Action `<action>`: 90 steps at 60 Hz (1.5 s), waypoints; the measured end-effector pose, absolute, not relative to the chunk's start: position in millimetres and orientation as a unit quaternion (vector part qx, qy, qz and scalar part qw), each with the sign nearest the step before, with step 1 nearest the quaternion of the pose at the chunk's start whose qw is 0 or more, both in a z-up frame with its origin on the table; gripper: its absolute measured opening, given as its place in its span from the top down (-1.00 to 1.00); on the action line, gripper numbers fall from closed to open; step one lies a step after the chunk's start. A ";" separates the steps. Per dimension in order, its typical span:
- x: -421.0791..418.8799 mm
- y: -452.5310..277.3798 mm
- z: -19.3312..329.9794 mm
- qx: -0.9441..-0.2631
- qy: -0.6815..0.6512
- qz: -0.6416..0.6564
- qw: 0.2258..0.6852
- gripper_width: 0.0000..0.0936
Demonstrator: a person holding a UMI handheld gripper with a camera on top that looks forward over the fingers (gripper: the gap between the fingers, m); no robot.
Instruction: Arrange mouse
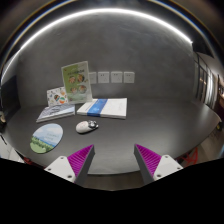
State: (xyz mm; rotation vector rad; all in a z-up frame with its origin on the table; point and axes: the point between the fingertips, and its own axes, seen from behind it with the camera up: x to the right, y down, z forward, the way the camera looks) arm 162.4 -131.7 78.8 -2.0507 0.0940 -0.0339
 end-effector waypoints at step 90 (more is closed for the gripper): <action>-35.6 55.7 120.6 -0.833 -0.005 0.004 0.554 0.13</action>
